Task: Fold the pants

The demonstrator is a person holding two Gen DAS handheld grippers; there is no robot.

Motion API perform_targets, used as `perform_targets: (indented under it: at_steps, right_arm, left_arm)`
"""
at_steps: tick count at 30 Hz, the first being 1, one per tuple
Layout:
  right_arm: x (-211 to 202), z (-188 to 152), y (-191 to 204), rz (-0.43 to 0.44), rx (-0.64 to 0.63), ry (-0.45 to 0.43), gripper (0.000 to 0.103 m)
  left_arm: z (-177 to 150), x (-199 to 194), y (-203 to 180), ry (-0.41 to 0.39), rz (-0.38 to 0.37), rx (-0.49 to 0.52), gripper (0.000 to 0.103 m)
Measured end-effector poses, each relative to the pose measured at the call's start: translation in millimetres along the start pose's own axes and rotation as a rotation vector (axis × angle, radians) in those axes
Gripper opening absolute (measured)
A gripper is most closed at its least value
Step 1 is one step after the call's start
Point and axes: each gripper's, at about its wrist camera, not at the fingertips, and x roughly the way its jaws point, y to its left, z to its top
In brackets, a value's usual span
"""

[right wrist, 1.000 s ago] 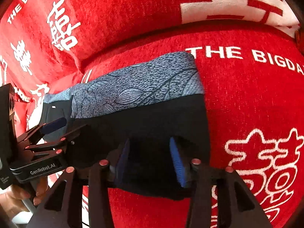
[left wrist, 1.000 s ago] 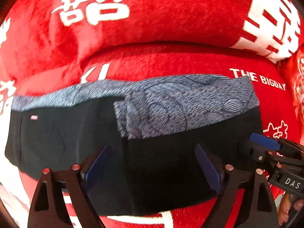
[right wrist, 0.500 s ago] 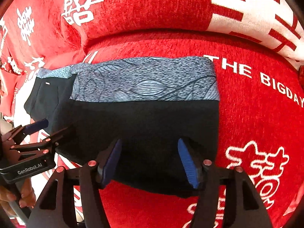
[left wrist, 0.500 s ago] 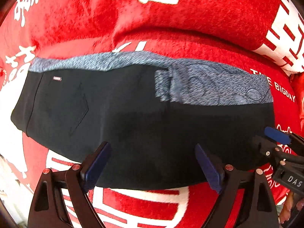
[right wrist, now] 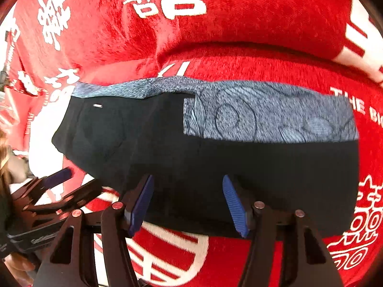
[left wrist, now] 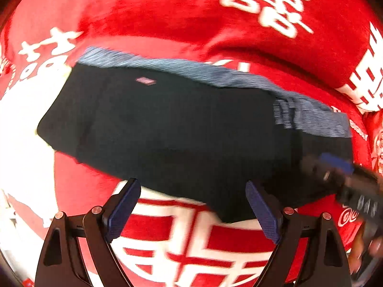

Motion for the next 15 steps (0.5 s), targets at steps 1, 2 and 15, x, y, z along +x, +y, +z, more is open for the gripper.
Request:
perform_targets:
  at_steps: [1, 2, 15]
  right_arm:
    - [-1.2, 3.5, 4.5, -0.025, -0.018, -0.014, 0.063]
    - [-2.8, 10.2, 11.6, -0.062, -0.05, -0.036, 0.063]
    - [18.7, 55.8, 15.2, 0.032, -0.038, 0.044, 0.001]
  left_arm:
    - [-1.6, 1.0, 6.9, 0.001, 0.003, -0.008, 0.09]
    - [-3.0, 1.8, 11.7, 0.003, 0.001, -0.016, 0.09]
    - [-14.8, 13.1, 27.2, 0.007, -0.074, -0.098, 0.09]
